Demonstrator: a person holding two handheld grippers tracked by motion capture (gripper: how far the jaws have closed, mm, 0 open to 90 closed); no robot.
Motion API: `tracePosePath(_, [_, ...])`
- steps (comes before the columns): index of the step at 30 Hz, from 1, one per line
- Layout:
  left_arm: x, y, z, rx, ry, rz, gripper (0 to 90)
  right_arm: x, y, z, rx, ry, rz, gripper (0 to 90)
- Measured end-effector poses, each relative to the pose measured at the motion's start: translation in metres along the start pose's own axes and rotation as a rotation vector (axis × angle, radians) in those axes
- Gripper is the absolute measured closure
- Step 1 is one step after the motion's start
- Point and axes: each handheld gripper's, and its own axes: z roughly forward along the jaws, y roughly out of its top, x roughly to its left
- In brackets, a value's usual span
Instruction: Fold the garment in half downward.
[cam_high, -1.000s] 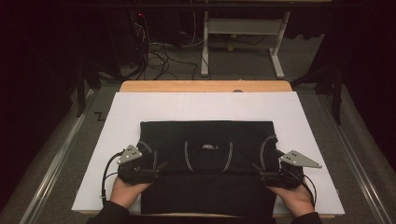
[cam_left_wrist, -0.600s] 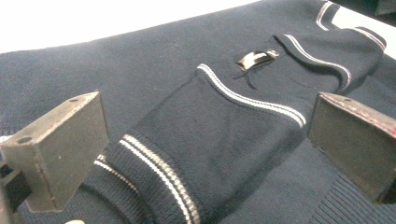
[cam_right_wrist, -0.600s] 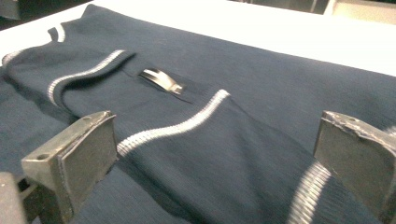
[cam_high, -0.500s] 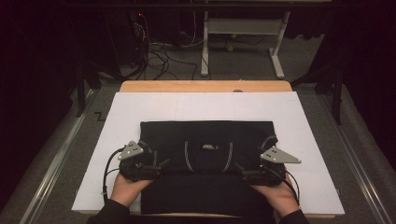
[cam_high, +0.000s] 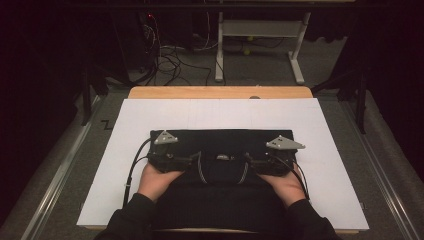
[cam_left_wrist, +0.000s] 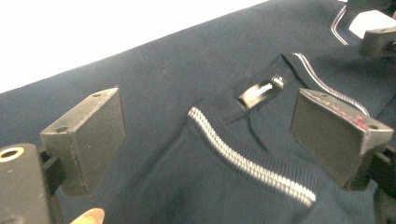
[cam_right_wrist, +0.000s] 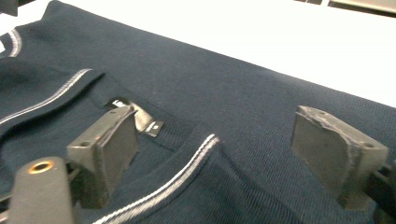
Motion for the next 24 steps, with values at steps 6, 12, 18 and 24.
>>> tracePosePath(6, [0.004,0.008,0.026,0.097,0.026,-0.019,17.1,-0.006,-0.002,0.02,0.076,0.01,0.038,30.5])
tracePosePath(12, [0.006,0.0,0.045,0.172,0.053,-0.021,27.7,-0.006,-0.006,0.032,0.134,0.005,0.048,38.9])
tracePosePath(18, [0.008,-0.008,0.056,0.211,0.04,-0.019,31.9,-0.004,-0.009,0.038,0.182,0.004,0.029,44.5])
tracePosePath(24, [0.009,-0.01,0.054,0.206,0.01,-0.048,48.9,-0.004,-0.01,0.04,0.2,0.023,0.019,56.0])
